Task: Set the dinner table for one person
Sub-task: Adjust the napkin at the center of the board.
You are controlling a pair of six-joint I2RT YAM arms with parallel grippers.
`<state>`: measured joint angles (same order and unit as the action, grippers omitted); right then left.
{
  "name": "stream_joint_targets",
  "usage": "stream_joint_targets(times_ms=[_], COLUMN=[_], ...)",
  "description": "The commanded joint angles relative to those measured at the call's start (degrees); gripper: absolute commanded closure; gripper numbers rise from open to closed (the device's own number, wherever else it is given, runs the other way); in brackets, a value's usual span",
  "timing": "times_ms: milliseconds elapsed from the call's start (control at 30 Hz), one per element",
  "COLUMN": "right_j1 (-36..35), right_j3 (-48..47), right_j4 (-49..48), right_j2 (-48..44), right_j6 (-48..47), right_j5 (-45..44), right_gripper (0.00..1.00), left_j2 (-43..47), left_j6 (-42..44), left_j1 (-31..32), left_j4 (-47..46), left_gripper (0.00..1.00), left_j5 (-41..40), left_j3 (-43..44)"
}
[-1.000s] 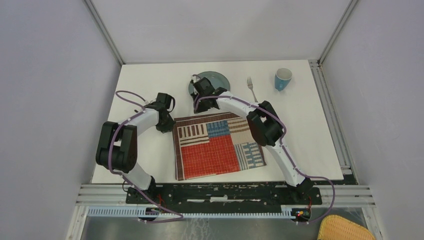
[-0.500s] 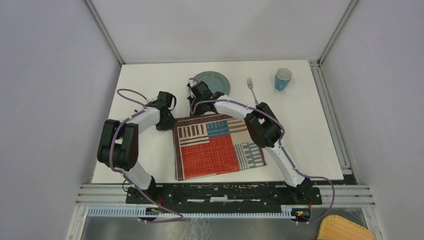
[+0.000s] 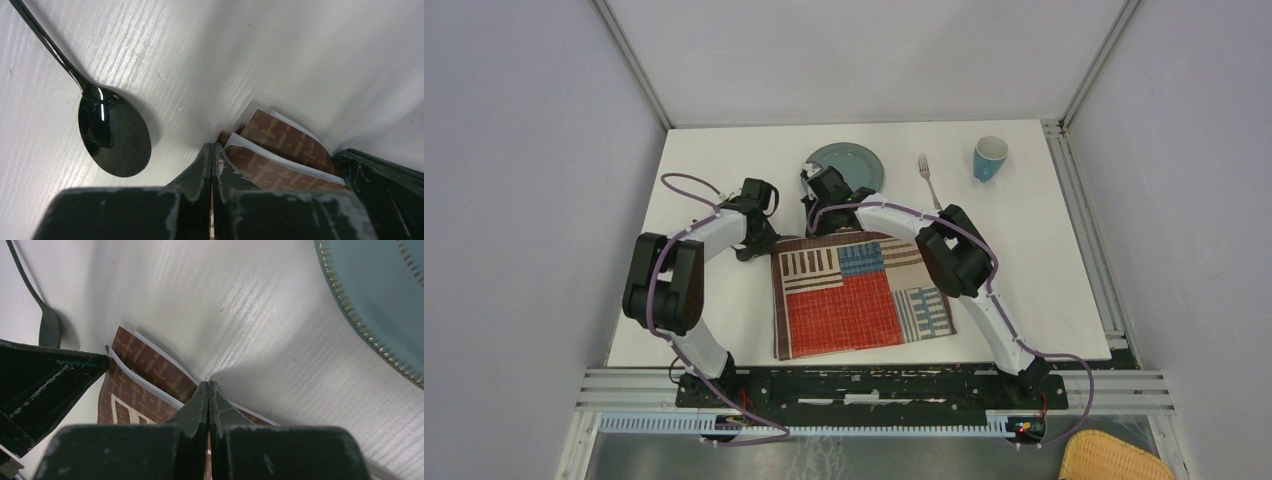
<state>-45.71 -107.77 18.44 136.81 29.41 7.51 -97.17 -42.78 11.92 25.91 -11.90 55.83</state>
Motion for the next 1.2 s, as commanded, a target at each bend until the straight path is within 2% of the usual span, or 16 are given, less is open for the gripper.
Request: stream_joint_targets(times_ms=[0, 300, 433, 467, 567, 700, 800, 933, 1167], right_j1=[-0.77, -0.72, -0.78, -0.70, -0.45, 0.29, 0.80, 1.14, 1.70], right_j3=[2.33, 1.04, 1.19, 1.17, 0.53, -1.15, -1.39, 2.72, 15.19], right_j4=[2.46, 3.08, 3.27, 3.39, 4.01, 4.99, 5.99, 5.89, 4.59], right_j2=[-2.61, -2.54, -3.50, -4.01, -5.67, -7.75, -9.79, -14.77, -25.01], right_j6=[0.16, -0.37, -1.21, -1.72, -3.27, -3.90, -3.84, -2.62, 0.92], right_j5=[0.01, -0.80, -2.94, -3.79, -6.75, -9.00, -10.18, -13.16, -13.22], right_gripper=[1.00, 1.00, 1.00, 0.98, 0.84, 0.72, 0.71, 0.66, 0.66], left_j2=[-3.83, -5.31, -3.18, -2.05, 1.96, 7.67, 11.94, 16.69, 24.81], left_j6=[-0.98, 0.25, 1.45, 1.92, 3.64, 6.04, 7.39, 7.81, 4.50], left_j1=[0.47, 0.48, 0.63, 0.76, 1.33, 1.70, 1.80, 2.22, 3.10], left_j4=[-1.52, -1.47, 0.15, 0.64, 2.95, 5.20, 6.06, 8.35, 8.73], left_gripper=[0.98, 0.98, 0.98, 0.98, 0.98, 0.98, 0.92, 0.89, 0.91], left_j5=[0.05, -0.32, -2.36, -3.01, -6.30, -8.82, -7.67, -5.75, 0.26], left_j3=[-0.24, 1.95, 3.75, 4.44, 7.13, 10.58, 11.73, 11.07, 3.21])
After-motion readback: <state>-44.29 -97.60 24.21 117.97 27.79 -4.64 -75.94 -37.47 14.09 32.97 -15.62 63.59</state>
